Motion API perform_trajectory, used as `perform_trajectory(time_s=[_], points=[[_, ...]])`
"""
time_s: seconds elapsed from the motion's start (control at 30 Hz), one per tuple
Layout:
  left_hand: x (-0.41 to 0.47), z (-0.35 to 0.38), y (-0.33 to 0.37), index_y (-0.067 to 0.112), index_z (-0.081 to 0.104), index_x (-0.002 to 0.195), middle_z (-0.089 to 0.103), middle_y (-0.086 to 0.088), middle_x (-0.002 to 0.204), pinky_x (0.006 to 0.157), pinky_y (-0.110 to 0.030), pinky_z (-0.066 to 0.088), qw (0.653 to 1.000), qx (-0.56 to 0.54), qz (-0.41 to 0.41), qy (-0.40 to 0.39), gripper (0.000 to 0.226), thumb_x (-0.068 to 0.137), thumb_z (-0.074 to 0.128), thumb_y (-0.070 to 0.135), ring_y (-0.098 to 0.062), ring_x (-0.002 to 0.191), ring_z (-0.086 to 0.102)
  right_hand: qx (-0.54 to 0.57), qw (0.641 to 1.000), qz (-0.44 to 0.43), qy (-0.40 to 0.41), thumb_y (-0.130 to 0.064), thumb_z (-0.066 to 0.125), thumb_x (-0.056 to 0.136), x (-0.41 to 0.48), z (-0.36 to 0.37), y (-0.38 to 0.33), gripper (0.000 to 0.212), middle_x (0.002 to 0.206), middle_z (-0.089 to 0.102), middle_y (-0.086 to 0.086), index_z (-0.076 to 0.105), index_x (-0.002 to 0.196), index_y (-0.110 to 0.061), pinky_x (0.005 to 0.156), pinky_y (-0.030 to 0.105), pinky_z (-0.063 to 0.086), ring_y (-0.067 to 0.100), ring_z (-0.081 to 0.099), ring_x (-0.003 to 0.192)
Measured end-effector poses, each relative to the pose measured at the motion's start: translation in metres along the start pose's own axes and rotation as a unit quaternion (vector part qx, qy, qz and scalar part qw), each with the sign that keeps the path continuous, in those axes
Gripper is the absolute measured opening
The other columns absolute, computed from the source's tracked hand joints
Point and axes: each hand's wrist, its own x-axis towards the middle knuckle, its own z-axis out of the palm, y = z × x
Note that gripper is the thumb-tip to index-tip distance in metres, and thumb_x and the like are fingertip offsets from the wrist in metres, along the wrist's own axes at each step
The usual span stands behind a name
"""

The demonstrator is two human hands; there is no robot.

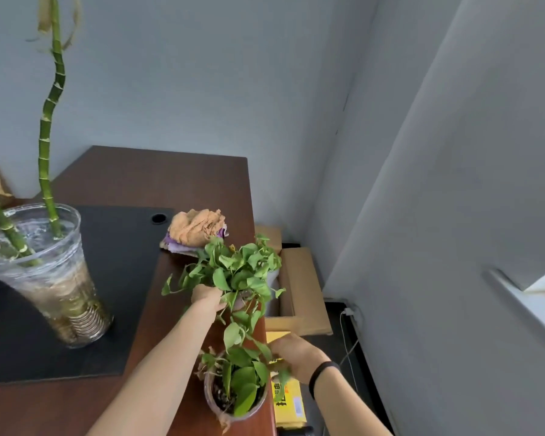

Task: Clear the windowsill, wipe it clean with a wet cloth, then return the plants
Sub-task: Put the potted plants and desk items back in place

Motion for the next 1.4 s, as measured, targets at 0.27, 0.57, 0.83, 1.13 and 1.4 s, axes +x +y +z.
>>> perform_trajectory(time_s=[0.27, 0.57, 0.83, 1.13, 1.4], points=[[-0.034, -0.032, -0.009, 0.004, 0.058, 0.118, 0.057, -0.016, 0.127, 0.092, -0.039, 0.047, 0.957, 0.246, 0.151, -0.003, 0.032, 0.089, 0.044, 0.002, -0.032, 0.110, 0.058, 0.056, 0.998, 0.021, -0.024, -0.010, 0.048, 0.095, -0.037, -0.007, 0.025, 0.011, 0.113, 0.060, 0.018, 0.053, 0.105, -0.006, 0.066, 0.030, 0.056, 0.022, 0.062, 0.082], [-0.091, -0.090, -0.076, 0.021, 0.062, 0.081, 0.067, -0.004, 0.087, 0.073, -0.031, 0.049, 0.917, 0.291, 0.268, 0.052, 0.028, 0.083, 0.045, -0.002, -0.025, 0.086, 0.064, 0.302, 0.946, 0.097, -0.062, -0.009, 0.028, 0.102, -0.069, 0.024, 0.037, 0.026, 0.100, 0.060, 0.023, 0.049, 0.107, 0.004, 0.047, 0.038, 0.056, 0.036, 0.059, 0.082], [-0.101, -0.122, -0.104, 0.016, 0.063, 0.089, 0.069, -0.010, 0.096, 0.081, -0.039, 0.053, 0.921, 0.318, 0.204, 0.095, 0.028, 0.080, 0.043, -0.002, -0.031, 0.092, 0.065, 0.272, 0.957, 0.075, -0.058, -0.009, 0.045, 0.097, -0.080, 0.031, 0.069, 0.038, 0.140, 0.045, 0.021, 0.041, 0.134, 0.001, 0.105, 0.043, 0.041, 0.035, 0.048, 0.127], [-0.224, -0.136, -0.142, 0.009, 0.058, 0.097, 0.059, -0.012, 0.094, 0.059, -0.024, 0.049, 0.934, 0.341, -0.012, -0.107, 0.016, 0.094, 0.042, 0.005, -0.024, 0.081, 0.062, 0.052, 0.968, 0.151, -0.195, 0.000, 0.042, 0.095, -0.141, 0.023, 0.144, 0.044, 0.148, 0.028, 0.026, 0.038, 0.140, -0.002, 0.096, 0.057, 0.038, 0.044, 0.032, 0.134], [-0.288, -0.167, -0.189, 0.008, 0.050, 0.129, 0.052, -0.019, 0.130, 0.080, -0.037, 0.054, 0.837, 0.496, -0.101, -0.211, 0.035, 0.096, 0.040, 0.011, -0.034, 0.106, 0.061, -0.012, 0.939, 0.192, -0.283, 0.000, 0.034, 0.099, -0.187, 0.051, 0.182, 0.049, 0.150, 0.020, 0.030, 0.018, 0.146, 0.004, 0.101, 0.058, 0.039, 0.053, 0.025, 0.134]])
